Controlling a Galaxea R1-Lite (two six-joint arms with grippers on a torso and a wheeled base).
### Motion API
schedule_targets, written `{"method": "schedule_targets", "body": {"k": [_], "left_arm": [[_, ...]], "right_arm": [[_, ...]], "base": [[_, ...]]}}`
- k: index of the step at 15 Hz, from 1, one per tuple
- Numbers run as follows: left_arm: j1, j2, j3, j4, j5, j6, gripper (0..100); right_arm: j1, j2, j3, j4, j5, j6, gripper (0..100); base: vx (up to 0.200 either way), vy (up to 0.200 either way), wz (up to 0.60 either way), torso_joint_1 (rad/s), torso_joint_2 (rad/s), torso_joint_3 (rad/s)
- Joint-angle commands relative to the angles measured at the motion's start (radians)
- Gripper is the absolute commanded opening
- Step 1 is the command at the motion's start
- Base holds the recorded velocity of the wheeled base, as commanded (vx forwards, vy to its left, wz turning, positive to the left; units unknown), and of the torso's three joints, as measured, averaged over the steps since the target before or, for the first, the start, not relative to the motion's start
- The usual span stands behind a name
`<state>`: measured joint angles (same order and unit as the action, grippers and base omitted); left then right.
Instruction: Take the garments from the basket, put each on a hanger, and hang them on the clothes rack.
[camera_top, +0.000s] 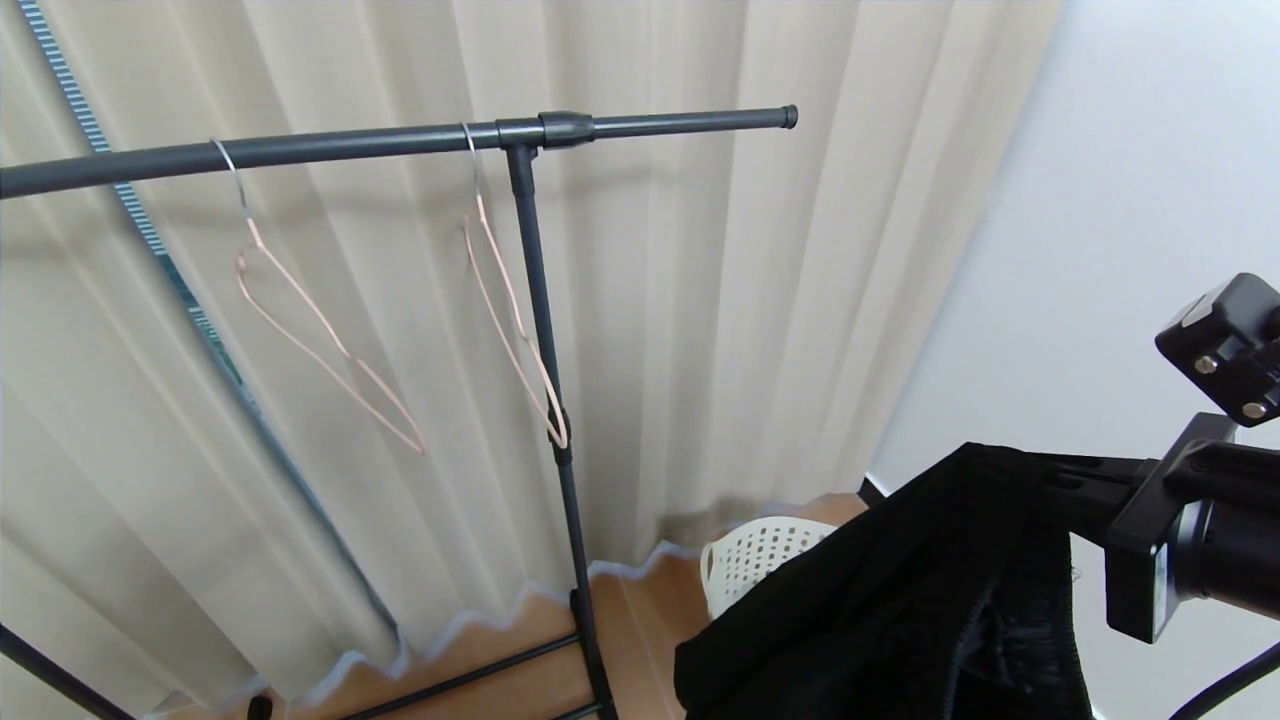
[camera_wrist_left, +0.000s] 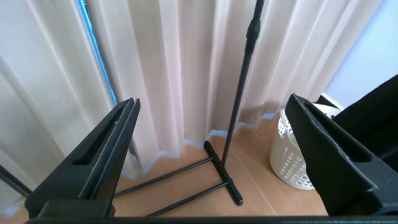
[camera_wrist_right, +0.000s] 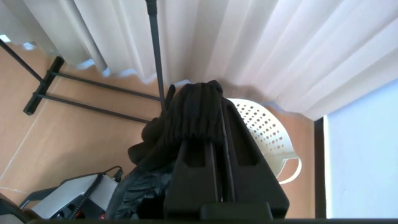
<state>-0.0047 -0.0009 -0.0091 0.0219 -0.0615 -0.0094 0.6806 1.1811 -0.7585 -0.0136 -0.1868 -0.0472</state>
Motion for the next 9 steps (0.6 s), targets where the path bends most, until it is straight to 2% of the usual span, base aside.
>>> {"method": "schedule_targets", "body": {"k": [1,5,9], "left_arm": [[0.0,0.001,0.0,0.0,0.0,-0.001,100],[0.0,0.001,0.0,0.0,0.0,-0.001,100],[0.0,0.001,0.0,0.0,0.0,-0.001,100]], "right_arm": [[0.0,0.005,0.001,0.0,0.0,0.0,0],[-0.004,0.006,0.001,0.0,0.0,0.0,0],[-0.004,0.005,0.002,0.0,0.0,0.0,0]], "base": [[0.0,0.0,0.0,0.237,-0.56,-0.32],[0.0,0.0,0.0,0.256,-0.6,-0.34],[0.0,0.0,0.0,0.193,-0.44,-0.248]]}}
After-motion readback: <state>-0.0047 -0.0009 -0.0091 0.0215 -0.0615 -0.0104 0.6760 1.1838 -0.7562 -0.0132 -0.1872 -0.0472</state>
